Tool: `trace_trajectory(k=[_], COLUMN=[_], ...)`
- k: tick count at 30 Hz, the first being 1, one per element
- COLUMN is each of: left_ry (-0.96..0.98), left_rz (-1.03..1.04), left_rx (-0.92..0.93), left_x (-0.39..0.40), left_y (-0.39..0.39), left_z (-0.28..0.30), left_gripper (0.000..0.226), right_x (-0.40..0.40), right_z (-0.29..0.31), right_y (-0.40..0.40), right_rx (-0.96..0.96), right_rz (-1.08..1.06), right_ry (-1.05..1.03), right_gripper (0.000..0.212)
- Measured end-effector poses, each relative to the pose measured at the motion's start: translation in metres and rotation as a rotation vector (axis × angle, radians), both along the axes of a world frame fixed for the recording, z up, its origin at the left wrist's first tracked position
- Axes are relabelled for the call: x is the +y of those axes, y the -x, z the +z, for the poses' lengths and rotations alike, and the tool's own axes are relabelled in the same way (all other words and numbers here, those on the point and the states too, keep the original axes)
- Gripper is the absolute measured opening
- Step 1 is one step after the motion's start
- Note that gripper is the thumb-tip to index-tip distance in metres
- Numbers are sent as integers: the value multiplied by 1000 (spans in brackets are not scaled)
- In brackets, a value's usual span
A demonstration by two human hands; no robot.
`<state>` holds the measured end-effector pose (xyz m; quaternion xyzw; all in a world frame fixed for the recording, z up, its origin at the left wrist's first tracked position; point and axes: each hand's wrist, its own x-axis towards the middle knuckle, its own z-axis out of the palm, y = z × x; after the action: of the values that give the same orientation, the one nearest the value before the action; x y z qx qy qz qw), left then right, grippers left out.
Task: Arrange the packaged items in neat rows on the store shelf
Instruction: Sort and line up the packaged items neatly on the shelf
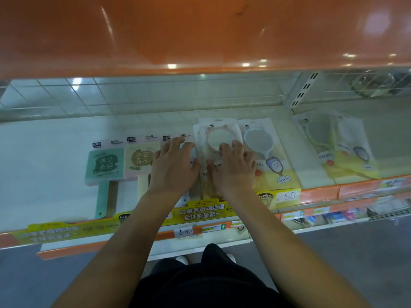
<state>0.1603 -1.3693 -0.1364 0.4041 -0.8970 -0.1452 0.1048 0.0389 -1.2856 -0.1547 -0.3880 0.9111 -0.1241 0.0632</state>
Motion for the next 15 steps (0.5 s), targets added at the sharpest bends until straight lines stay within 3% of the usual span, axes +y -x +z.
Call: trace_trajectory(k=[15], left_ry=[-8], left_rz=[-6], left_rx=[-13], left_x=[2], left_y=[-1], left_z=[2], left_gripper=[41], right_x=[6], right_z=[-1], right_y=[-16], right_rx=[-5], right_rz=[46], right_ry=[-97], right_gripper=[60])
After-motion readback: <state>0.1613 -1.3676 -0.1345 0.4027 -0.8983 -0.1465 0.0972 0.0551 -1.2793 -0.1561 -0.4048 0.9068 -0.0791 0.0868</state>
